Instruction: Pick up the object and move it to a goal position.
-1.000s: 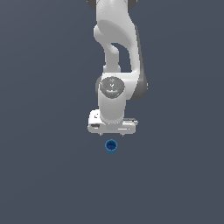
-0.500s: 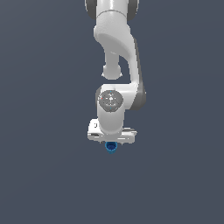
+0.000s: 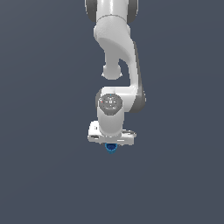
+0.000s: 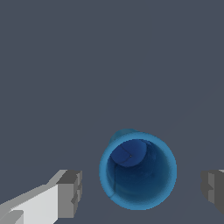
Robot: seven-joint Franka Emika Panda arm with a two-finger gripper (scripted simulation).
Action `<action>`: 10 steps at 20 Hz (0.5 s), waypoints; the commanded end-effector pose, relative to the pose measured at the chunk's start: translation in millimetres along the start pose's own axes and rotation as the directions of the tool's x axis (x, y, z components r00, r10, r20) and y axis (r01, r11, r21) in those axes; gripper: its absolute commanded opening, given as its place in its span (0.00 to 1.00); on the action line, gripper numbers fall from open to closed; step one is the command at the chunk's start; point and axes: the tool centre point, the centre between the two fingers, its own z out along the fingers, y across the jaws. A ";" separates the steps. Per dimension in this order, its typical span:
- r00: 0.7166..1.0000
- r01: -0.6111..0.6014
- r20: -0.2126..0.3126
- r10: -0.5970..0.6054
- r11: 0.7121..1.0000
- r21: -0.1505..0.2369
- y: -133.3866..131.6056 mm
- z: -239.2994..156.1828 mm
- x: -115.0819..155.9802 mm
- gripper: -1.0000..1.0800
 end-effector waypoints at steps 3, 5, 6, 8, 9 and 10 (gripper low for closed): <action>1.000 -0.001 0.001 0.001 1.000 0.000 0.2 23.2 -0.8 0.96; 1.000 -0.001 0.001 0.001 1.000 0.000 0.0 33.3 -1.0 0.96; 1.000 -0.001 0.000 0.001 1.000 0.000 0.2 36.8 -0.9 0.96; 1.000 -0.001 0.000 0.001 1.000 0.000 0.1 41.7 -0.7 0.96; 1.000 -0.001 0.000 0.001 1.000 0.000 0.0 42.7 -0.3 0.96; 1.000 -0.001 0.000 0.001 1.000 0.000 0.0 42.9 0.1 0.96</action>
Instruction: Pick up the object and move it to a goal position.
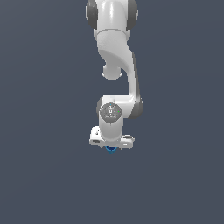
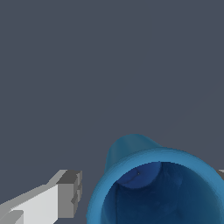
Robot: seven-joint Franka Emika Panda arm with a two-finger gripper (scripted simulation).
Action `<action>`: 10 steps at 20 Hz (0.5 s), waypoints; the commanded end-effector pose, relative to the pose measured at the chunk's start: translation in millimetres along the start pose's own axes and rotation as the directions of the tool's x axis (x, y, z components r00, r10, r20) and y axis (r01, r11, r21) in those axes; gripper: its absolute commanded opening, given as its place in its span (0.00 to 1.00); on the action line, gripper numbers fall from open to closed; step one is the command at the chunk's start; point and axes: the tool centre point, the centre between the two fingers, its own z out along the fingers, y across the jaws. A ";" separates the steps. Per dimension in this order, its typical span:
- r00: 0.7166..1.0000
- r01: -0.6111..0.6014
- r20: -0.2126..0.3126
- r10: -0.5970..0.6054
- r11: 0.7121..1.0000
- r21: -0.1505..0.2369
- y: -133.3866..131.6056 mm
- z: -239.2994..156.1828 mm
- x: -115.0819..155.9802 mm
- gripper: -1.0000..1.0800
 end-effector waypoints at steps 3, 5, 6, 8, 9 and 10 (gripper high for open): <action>1.000 0.000 -0.002 0.000 1.000 0.000 -0.2 0.4 1.6 0.00; 1.000 0.000 -0.002 0.000 1.000 0.000 -0.2 0.4 1.6 0.00; 1.000 0.000 -0.002 0.000 1.000 0.000 -0.2 0.4 1.6 0.00; 1.000 0.000 -0.002 0.000 1.000 0.000 -0.2 0.4 1.6 0.00; 1.000 0.000 -0.002 0.000 1.000 0.000 -0.2 0.4 1.6 0.00; 1.000 0.000 -0.002 0.000 1.000 0.000 -0.2 0.4 1.6 0.00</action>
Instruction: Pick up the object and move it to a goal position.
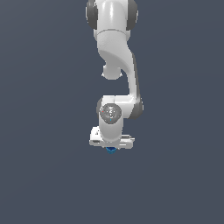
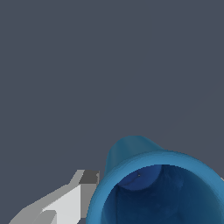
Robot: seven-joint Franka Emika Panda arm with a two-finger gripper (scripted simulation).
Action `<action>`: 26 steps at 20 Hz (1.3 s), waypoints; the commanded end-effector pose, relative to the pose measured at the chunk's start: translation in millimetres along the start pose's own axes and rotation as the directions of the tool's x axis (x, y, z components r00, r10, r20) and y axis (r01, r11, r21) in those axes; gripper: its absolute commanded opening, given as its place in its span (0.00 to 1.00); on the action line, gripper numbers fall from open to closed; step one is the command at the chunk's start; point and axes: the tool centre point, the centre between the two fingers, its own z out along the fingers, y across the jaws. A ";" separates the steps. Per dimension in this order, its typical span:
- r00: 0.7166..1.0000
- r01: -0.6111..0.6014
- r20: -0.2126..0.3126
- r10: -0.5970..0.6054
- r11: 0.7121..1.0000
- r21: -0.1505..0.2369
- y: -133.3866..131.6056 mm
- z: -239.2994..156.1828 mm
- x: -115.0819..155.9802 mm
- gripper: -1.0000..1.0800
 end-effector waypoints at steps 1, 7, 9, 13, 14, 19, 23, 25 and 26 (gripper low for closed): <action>1.000 0.000 -0.001 0.000 1.000 0.000 0.0 -0.3 0.3 0.00; 1.000 0.000 0.000 0.000 1.000 0.000 -2.0 -4.3 -0.8 0.00; 1.000 0.000 0.000 0.000 1.000 0.000 -4.6 -9.7 -1.9 0.00; 1.000 0.000 0.000 0.000 1.000 0.000 -13.2 -27.4 -5.4 0.00; 1.000 0.000 0.000 0.000 1.000 0.000 -16.0 -33.4 -6.6 0.00; 1.000 0.000 0.000 0.000 1.000 0.000 -35.3 -73.6 -14.3 0.00; 1.000 0.000 -0.001 0.000 1.000 0.000 -55.6 -115.9 -22.3 0.00; 1.000 0.000 -0.001 0.000 1.000 0.000 -65.9 -137.6 -26.2 0.00; 1.000 0.000 -0.001 0.000 1.000 0.000 -71.1 -148.4 -28.2 0.00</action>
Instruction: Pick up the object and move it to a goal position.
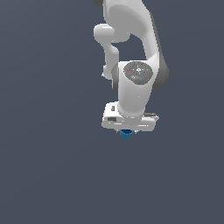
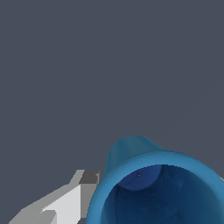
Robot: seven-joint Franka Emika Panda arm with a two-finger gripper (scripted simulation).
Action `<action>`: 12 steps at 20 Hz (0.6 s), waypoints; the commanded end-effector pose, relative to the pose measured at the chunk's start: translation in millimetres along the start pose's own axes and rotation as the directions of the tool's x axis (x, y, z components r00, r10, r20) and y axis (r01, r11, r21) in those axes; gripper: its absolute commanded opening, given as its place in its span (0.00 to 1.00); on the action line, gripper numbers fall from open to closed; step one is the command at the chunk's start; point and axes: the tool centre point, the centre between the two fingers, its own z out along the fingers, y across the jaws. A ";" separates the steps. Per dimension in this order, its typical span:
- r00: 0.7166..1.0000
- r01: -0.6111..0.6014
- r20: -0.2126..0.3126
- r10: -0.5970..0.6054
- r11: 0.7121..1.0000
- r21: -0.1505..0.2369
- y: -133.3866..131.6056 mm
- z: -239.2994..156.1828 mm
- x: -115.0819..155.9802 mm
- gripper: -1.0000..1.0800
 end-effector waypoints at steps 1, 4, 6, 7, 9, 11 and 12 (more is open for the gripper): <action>1.000 0.000 -0.001 0.000 1.000 0.000 -13.0 -28.1 -5.1 0.00; 1.000 0.000 -0.001 0.000 1.000 -0.001 -28.4 -60.5 -10.7 0.00; 1.000 0.000 -0.001 0.000 1.000 -0.001 -38.6 -81.6 -14.2 0.00; 1.000 0.000 -0.001 0.000 1.000 -0.001 -43.6 -92.1 -15.8 0.00; 1.000 0.000 -0.001 0.000 1.000 -0.001 -53.5 -112.6 -18.9 0.00; 1.000 0.000 -0.001 0.000 1.000 -0.001 -62.7 -131.4 -21.7 0.00; 1.000 0.000 -0.001 0.000 1.000 -0.001 -66.8 -139.9 -22.8 0.00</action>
